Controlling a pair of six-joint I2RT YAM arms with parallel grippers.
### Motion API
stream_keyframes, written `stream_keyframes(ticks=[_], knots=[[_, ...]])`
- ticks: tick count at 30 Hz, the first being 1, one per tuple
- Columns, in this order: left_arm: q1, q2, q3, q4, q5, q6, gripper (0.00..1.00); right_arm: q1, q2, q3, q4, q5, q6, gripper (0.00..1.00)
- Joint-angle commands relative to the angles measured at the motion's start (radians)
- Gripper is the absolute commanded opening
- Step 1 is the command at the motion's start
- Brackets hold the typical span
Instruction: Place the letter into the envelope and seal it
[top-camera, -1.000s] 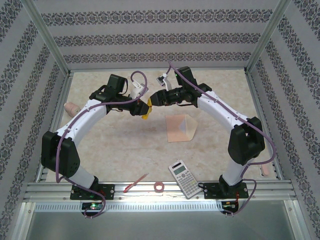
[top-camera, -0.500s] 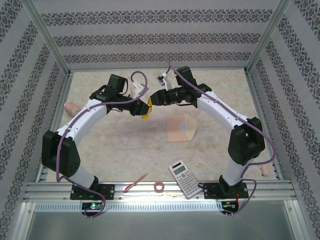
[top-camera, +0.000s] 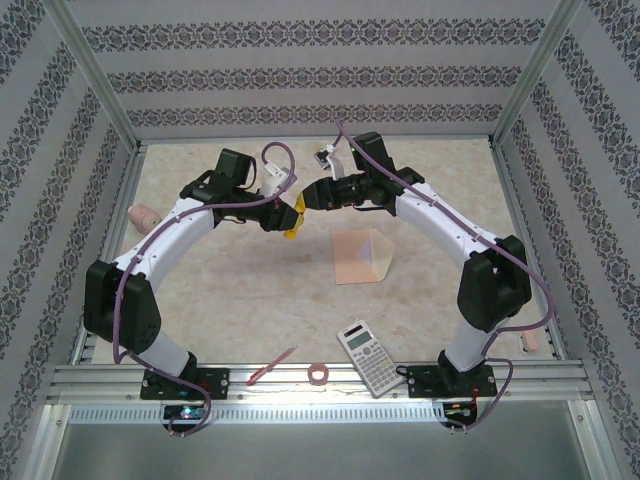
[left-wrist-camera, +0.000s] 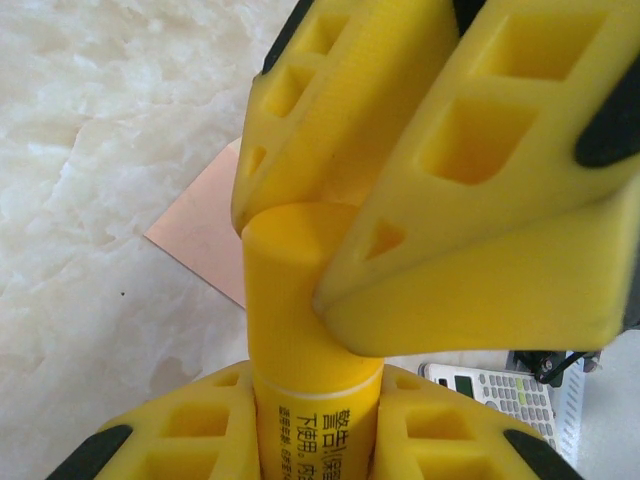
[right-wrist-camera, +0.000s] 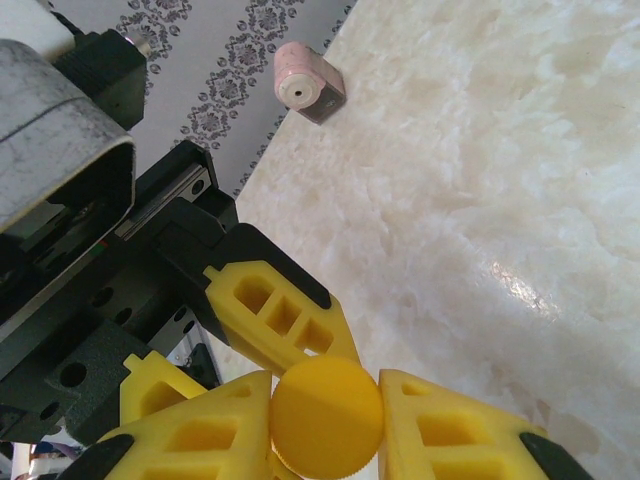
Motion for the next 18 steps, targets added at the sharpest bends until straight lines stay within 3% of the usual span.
stream_keyframes(ticks=[1, 4, 12, 18], knots=[[0.009, 0.008, 0.031, -0.015, 0.018, -0.007, 0.0, -0.004, -0.02, -0.012, 0.013, 0.005, -0.001, 0.27], [0.008, 0.007, 0.032, -0.014, 0.017, -0.009, 0.0, -0.004, -0.019, -0.016, 0.014, -0.001, 0.0, 0.25], [0.008, 0.002, 0.012, 0.01, -0.013, -0.025, 0.0, -0.015, -0.025, -0.029, 0.032, 0.009, 0.023, 0.0], [0.007, -0.03, -0.056, 0.038, -0.087, -0.024, 0.0, -0.048, -0.037, -0.027, 0.061, 0.029, 0.067, 0.0]])
